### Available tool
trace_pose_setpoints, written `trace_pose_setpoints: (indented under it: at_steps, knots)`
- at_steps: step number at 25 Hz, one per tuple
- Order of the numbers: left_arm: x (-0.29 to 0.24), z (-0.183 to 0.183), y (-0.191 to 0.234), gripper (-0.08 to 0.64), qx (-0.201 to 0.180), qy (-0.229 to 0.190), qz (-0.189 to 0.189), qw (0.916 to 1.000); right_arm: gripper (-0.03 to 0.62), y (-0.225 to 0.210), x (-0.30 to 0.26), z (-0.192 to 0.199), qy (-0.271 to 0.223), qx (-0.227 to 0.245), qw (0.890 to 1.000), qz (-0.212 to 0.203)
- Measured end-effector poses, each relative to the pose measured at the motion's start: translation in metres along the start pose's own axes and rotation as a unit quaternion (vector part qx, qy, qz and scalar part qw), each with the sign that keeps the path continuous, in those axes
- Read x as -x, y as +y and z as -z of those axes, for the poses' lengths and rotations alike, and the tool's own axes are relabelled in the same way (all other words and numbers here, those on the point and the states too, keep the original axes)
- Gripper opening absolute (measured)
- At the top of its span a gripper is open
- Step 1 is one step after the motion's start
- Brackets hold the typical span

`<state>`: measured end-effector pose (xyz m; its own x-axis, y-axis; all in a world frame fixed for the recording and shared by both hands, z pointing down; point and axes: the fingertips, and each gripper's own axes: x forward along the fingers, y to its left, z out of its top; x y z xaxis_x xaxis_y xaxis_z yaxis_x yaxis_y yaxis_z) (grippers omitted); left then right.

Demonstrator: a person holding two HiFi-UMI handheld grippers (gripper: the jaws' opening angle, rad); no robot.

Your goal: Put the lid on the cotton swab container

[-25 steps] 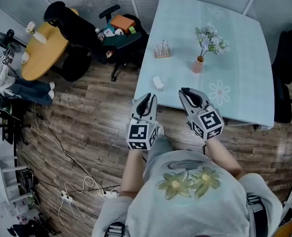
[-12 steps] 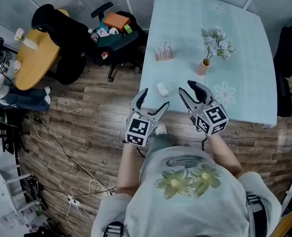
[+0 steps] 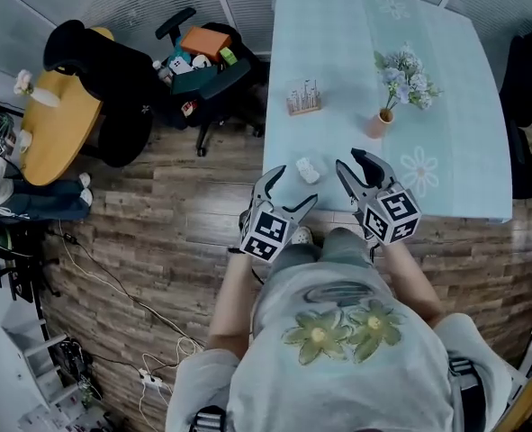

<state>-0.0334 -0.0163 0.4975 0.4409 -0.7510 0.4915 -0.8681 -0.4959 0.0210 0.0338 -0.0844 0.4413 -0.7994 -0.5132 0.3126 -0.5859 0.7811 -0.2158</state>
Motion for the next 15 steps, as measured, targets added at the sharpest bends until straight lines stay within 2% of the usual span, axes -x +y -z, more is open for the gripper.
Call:
trace_pose_setpoints:
  at_steps: [7,15]
  knots:
    - [-0.022,0.017,0.002,0.39,-0.004,0.016,0.021,0.9996,0.187,0.0,-0.009,0.018,0.021,-0.01,1.0,0.005]
    - [-0.046,0.044,0.007,0.39,-0.007,0.053,0.031,0.9981,0.187,-0.007,-0.026,0.042,0.051,-0.032,0.998,-0.011]
